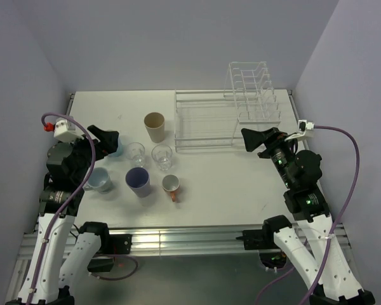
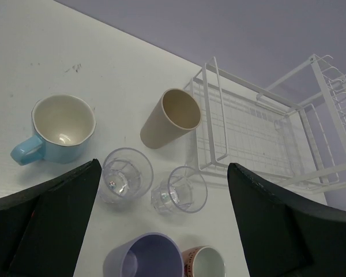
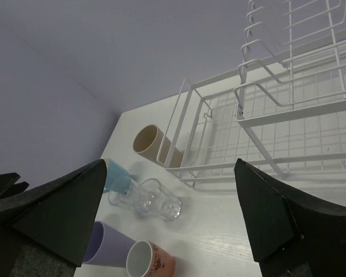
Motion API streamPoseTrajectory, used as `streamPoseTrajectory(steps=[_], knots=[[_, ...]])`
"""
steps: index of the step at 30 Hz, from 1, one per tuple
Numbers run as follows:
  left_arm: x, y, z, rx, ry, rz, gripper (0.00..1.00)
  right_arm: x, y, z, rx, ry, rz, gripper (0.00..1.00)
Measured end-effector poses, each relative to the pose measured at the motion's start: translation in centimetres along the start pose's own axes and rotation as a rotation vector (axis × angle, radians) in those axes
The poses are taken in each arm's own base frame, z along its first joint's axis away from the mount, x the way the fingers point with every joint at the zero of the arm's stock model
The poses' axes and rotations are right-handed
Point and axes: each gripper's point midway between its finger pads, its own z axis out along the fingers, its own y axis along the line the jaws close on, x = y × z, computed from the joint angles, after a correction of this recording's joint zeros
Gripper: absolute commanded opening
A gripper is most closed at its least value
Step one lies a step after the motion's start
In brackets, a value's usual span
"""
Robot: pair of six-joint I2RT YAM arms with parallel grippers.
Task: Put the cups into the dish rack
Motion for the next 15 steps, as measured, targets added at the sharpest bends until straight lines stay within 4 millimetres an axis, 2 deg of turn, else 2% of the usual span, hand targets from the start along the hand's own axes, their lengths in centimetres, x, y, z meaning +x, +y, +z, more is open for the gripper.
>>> streamPoseTrajectory(steps=[15], knots=[[0.36, 0.45, 0.2, -0.022, 0.014, -0.001, 0.99, -0.33, 0.24, -0.39, -0.011, -0.013, -0.01, 1.0]])
